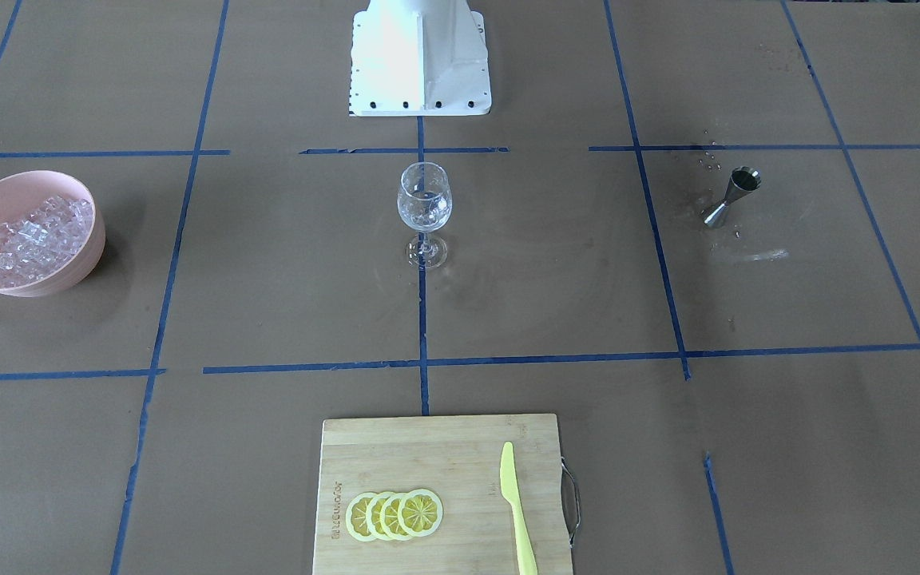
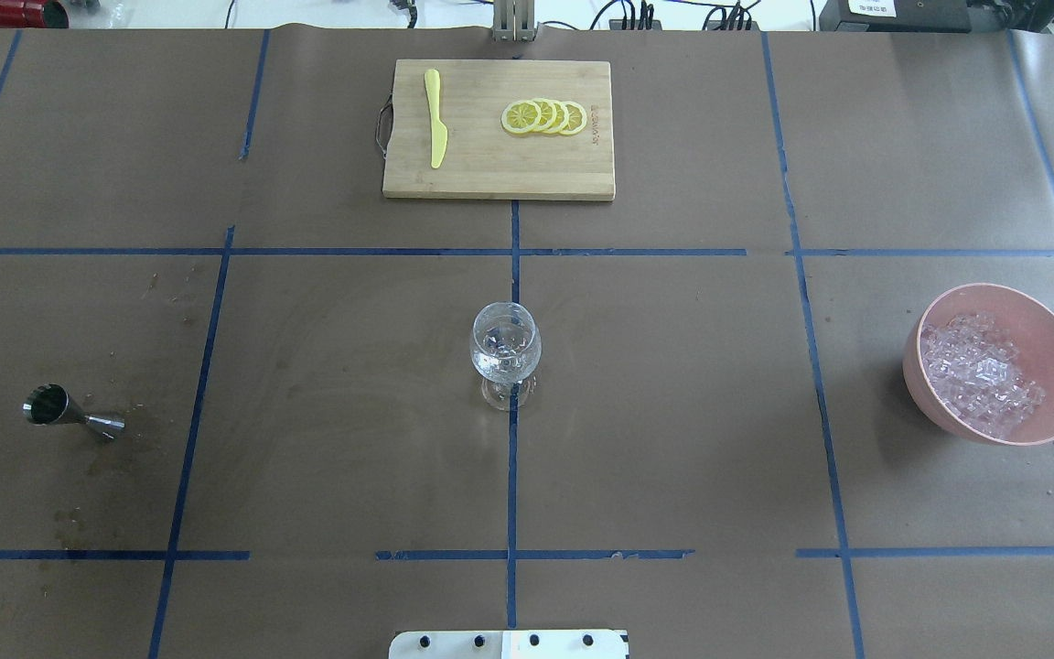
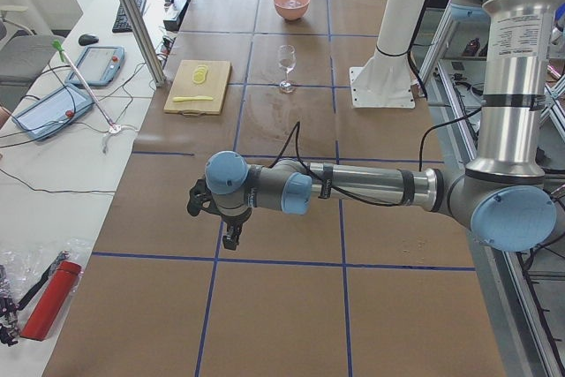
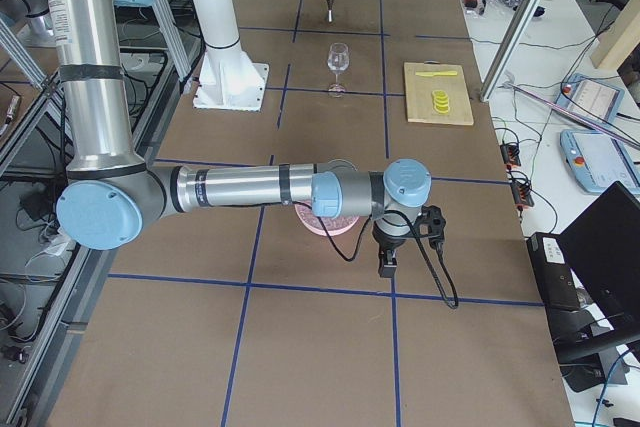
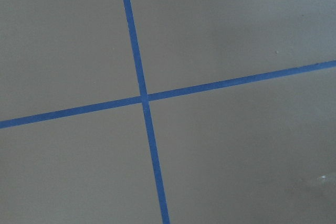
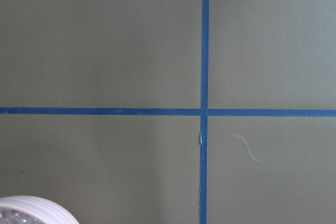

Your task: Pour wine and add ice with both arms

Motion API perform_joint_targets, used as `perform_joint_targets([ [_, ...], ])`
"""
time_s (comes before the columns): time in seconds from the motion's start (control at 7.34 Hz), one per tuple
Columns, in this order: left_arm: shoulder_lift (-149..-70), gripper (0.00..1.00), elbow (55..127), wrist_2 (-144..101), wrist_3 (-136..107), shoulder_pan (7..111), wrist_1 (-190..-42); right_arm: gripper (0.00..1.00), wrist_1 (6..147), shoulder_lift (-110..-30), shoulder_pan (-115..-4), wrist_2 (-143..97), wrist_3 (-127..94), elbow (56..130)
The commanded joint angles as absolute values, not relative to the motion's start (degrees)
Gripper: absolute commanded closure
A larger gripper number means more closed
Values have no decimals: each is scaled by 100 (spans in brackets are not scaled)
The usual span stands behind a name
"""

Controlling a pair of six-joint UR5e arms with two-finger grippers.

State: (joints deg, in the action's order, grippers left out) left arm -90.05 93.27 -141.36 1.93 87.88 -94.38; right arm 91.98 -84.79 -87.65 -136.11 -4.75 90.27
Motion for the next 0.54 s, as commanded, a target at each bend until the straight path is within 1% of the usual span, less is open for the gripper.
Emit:
perform_joint_targets([
  [0.0,-9009,0,9473,-14116,237,8798,-9369,0,9176,-8490,-8754,-13623,-510,9035],
  [0.14,-9000,0,9501,-14011,237,8798,-9369,0,9176,-8508,-8737,-13623,-501,9018],
  [0.27,-8983,0,9849,-13644,211,8789,-9360,0,9167,-8499,-8710,-13623,-510,9035],
  [0.41,-8991,0,9887,-13641,176,8789,-9360,0,9167,-8456,-8675,-13623,-527,9053],
])
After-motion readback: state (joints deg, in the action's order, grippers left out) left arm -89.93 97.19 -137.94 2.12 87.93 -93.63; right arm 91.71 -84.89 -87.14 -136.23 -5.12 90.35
